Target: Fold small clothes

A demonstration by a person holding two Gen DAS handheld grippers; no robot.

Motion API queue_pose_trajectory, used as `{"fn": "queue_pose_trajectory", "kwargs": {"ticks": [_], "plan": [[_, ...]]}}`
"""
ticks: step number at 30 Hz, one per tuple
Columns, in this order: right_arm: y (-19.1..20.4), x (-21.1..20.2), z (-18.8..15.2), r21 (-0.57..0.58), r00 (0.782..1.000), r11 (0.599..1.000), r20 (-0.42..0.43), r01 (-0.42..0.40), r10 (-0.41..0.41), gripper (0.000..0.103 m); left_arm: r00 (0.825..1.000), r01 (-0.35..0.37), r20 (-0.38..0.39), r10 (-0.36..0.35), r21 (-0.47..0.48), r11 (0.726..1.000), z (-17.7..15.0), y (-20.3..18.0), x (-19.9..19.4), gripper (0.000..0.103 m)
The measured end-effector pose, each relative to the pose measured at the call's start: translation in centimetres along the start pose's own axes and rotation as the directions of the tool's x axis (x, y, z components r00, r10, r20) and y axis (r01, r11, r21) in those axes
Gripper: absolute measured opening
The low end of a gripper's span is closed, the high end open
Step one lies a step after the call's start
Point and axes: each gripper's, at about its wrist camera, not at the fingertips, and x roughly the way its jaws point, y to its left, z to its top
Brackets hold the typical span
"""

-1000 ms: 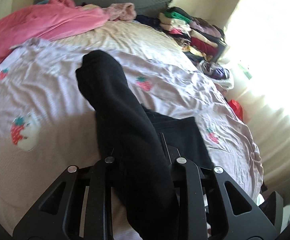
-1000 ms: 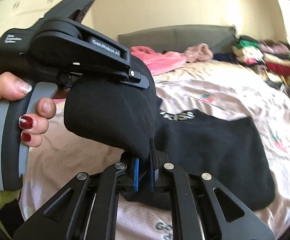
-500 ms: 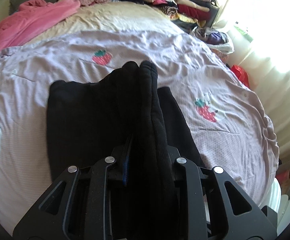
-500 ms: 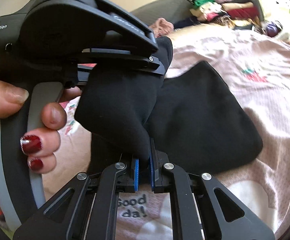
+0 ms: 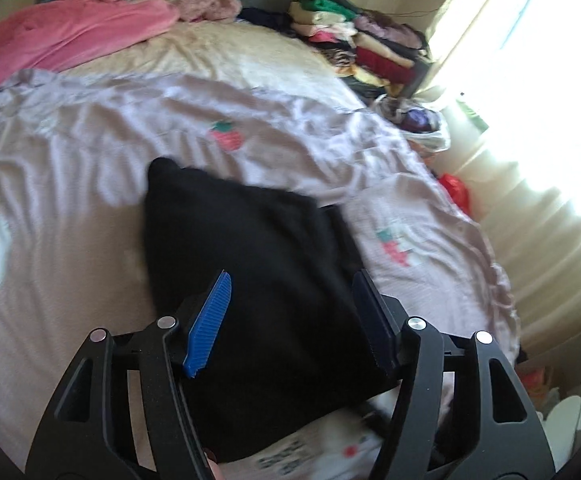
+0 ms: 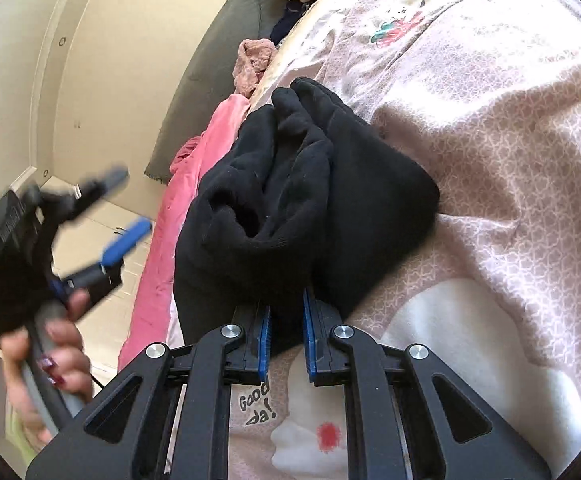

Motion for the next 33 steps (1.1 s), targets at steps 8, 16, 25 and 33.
{"fn": "queue_pose_trajectory", "kwargs": {"ticks": [8,16,25,33], "plan": [[4.4,-0.5,1.3,-0.209,0.994,0.974,0.076,0.088,-0.074,0.076,0.996,-0.058,-0.073,0.055,-0.035,0.998,-2.8,3.9,1.1,0.055],[1.8,-1.1,3.2,-0.145,0.989,0.980,0.077,0.135,-0.125,0.019,0.998,-0.059,-0.034,0.061,0.035,0.998,-4.5,3.4,-1.1,0.055],[4.4,-2.3,2.3,-0.228,0.972,0.945,0.078,0.232,-0.220,0.050,0.998,-0.053,-0.024,0.055,0.077,0.996,-7.2,2.8,-3.3,0.063],[8.6,-8.4,1.1,-0.347,0.966,0.907,0.182,0.239,-0.184,0.087,0.998,-0.051,0.044,0.046,0.126,0.991,-8.5,1.5,-6.8,0.072]]}}
